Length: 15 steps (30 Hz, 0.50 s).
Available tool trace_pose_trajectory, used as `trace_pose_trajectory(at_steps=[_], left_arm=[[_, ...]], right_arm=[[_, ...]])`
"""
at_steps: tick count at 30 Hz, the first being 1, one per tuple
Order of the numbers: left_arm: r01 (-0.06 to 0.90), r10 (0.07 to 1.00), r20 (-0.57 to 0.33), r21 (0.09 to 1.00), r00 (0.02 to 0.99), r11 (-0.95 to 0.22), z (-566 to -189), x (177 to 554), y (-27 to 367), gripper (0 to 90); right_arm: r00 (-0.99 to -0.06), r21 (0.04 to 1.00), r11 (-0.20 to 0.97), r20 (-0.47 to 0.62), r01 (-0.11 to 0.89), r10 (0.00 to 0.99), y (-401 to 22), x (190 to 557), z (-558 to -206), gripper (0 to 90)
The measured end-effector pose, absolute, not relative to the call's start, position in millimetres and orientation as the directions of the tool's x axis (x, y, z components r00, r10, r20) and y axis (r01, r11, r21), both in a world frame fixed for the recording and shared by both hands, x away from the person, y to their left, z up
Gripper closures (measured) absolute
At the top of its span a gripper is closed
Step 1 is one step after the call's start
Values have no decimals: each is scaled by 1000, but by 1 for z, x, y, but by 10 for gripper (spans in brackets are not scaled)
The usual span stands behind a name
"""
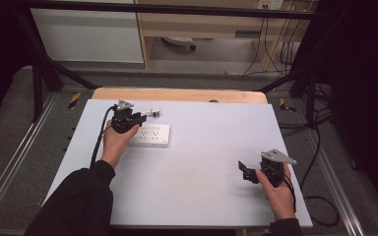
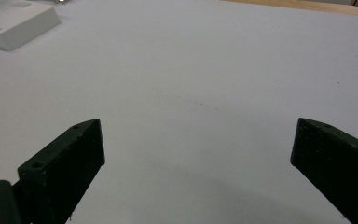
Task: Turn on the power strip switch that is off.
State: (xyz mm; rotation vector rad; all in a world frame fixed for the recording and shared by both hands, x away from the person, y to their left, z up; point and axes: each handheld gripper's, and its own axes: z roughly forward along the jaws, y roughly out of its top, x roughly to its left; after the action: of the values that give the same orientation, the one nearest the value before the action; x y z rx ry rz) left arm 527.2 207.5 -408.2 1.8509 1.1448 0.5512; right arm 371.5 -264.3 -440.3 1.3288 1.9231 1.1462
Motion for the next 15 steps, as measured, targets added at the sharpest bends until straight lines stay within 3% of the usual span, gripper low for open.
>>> trace_pose_trajectory(at_steps=[15], left_arm=[[503, 849, -80, 833, 522, -231, -413, 528, 206, 869]], right_arm=[[-375, 866, 155, 40, 475, 926, -264, 372, -440, 31]])
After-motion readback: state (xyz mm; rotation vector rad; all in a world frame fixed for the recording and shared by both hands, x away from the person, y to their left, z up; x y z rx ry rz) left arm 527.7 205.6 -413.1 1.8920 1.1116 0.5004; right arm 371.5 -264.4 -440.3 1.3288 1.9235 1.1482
